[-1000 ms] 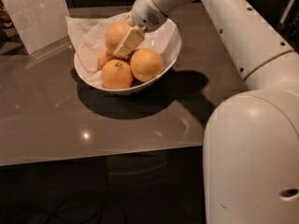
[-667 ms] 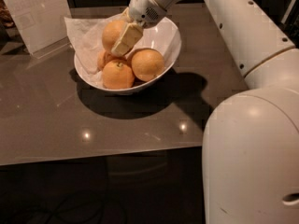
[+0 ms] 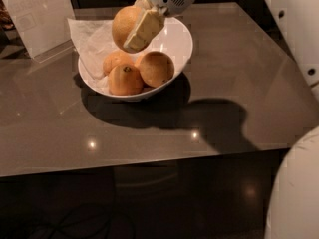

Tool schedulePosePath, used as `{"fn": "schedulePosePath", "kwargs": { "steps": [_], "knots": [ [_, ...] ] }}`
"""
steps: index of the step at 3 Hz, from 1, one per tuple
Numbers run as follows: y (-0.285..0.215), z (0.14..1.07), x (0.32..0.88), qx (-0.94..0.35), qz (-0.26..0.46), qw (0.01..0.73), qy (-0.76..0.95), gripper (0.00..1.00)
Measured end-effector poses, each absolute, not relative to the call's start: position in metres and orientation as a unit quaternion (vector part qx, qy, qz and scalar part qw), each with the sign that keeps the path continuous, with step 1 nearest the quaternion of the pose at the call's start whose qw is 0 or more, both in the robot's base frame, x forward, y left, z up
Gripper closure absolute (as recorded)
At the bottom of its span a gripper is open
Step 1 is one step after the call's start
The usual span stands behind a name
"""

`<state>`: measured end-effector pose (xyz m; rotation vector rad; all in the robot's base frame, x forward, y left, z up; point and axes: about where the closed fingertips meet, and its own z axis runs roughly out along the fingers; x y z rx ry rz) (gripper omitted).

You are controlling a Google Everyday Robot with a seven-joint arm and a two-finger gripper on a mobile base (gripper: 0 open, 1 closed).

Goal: Pick orange from white bowl

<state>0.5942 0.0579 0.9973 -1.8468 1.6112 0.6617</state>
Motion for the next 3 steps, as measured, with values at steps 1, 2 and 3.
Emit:
{"fn": "schedulePosePath", "kwargs": {
  "steps": [1,2,3],
  "knots": [
    [0.044,1.005,0.564,-0.681,0.260,0.332,0.599,1.00],
    [0.030,0.995,0.563,-0.670,0.260,0.331,0.612,1.00],
    [0.031,0.995,0.563,-0.670,0.260,0.331,0.611,1.00]
  ]
}}
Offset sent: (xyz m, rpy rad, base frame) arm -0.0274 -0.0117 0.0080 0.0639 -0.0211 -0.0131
